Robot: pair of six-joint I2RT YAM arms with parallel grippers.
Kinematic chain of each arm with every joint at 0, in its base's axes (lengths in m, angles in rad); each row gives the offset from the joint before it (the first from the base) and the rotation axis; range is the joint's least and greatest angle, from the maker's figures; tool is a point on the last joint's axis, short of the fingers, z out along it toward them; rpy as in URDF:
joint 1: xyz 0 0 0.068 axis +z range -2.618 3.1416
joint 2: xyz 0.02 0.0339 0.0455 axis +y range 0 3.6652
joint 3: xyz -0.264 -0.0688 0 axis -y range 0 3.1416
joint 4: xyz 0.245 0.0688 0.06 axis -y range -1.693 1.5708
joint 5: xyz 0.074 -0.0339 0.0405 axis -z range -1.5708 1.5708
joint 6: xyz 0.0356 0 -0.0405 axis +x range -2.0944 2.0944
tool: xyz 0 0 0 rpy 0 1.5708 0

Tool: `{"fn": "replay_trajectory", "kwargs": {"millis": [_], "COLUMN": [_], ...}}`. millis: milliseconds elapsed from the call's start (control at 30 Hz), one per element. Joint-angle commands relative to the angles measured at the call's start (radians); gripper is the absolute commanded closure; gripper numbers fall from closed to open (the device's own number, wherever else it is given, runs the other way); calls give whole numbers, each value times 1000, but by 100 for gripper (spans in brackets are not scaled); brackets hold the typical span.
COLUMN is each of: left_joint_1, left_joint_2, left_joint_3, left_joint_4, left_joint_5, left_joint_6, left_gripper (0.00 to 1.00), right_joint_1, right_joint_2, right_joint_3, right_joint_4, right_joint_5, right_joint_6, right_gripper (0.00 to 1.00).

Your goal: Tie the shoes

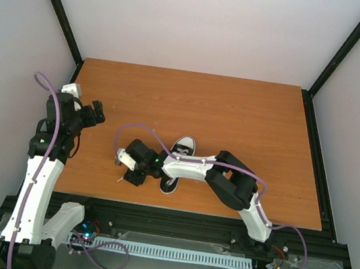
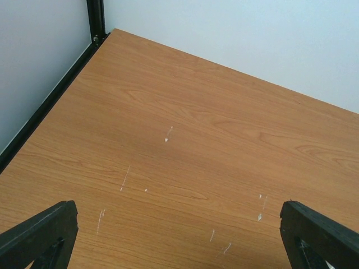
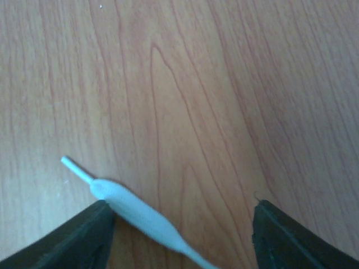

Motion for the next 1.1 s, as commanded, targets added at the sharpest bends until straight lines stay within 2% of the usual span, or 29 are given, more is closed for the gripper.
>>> {"fn": "replay_trajectory", "kwargs": {"millis": [0, 67, 133, 300, 333, 467, 567, 667, 733, 933, 1067], "left_joint_1": [10, 10, 10, 11, 13, 13, 12, 9, -7, -95, -257], "left_joint_2": [0, -2, -2, -6, -4, -2, -6, 5, -1, -29, 50], "left_joint_3": [38, 38, 37, 34, 36, 34, 8, 5, -10, -201, -307], "left_joint_4": [6, 6, 6, 8, 7, 13, 68, 106, 146, 493, 760], "left_joint_5": [21, 23, 25, 36, 36, 47, 189, 334, 379, 453, 456], "left_joint_6": [15, 15, 14, 14, 14, 15, 39, -1, -47, -197, -174], "left_gripper": [0, 0, 0, 0, 0, 0, 0, 0, 0, 3, 5], "right_joint_1": [8, 8, 8, 8, 8, 4, -24, -80, -122, -280, -397], "right_joint_2": [59, 71, 87, 91, 78, -3, -103, -230, -319, -598, -776], "right_joint_3": [67, 74, 79, 67, 53, 10, 2, -56, -108, -314, -438], "right_joint_4": [-42, -49, -59, -57, -40, 42, 82, 122, 137, 155, 176], "right_joint_5": [49, 52, 45, -9, -18, -10, 10, -4, -8, 33, -21], "right_joint_6": [-53, -62, -65, -24, -8, 63, 140, 224, 276, 438, 545], "right_gripper": [37, 41, 50, 94, 97, 97, 97, 97, 97, 97, 97]}}
